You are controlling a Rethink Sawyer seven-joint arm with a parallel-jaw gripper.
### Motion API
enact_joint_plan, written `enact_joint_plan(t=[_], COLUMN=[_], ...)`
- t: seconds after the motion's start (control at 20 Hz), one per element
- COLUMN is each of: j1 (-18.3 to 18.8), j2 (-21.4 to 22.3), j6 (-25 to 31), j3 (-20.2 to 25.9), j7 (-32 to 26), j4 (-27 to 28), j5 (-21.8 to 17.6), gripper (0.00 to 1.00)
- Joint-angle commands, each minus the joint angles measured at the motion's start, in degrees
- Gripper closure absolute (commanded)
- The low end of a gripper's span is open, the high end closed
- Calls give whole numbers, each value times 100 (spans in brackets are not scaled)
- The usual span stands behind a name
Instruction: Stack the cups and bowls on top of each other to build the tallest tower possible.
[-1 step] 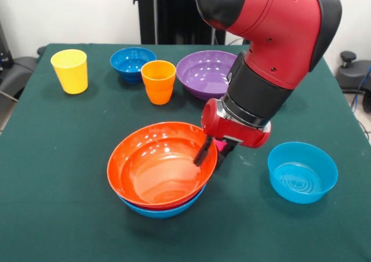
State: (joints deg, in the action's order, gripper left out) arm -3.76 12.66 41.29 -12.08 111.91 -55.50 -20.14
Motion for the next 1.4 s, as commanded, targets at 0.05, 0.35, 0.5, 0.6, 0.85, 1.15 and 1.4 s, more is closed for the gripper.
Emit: enact_joint_plan(t=[0.05,0.35,0.5,0.6,0.85,1.15,1.4], j1=[285,248,246,244,234,245,169], j2=[-13,-31,-39,-37,-45,-8,-33], j6=[-275,-324,-377,-384,-260,152,187], j3=[475,459,464,466,470,539,471], j7=[-131,87,173,206,215,258,411], j4=[-624,-593,-605,-620,-557,-427,-432], j5=[-105,-64,-49,-36,5,235,334], gripper=[0,0,0,0,0,0,0])
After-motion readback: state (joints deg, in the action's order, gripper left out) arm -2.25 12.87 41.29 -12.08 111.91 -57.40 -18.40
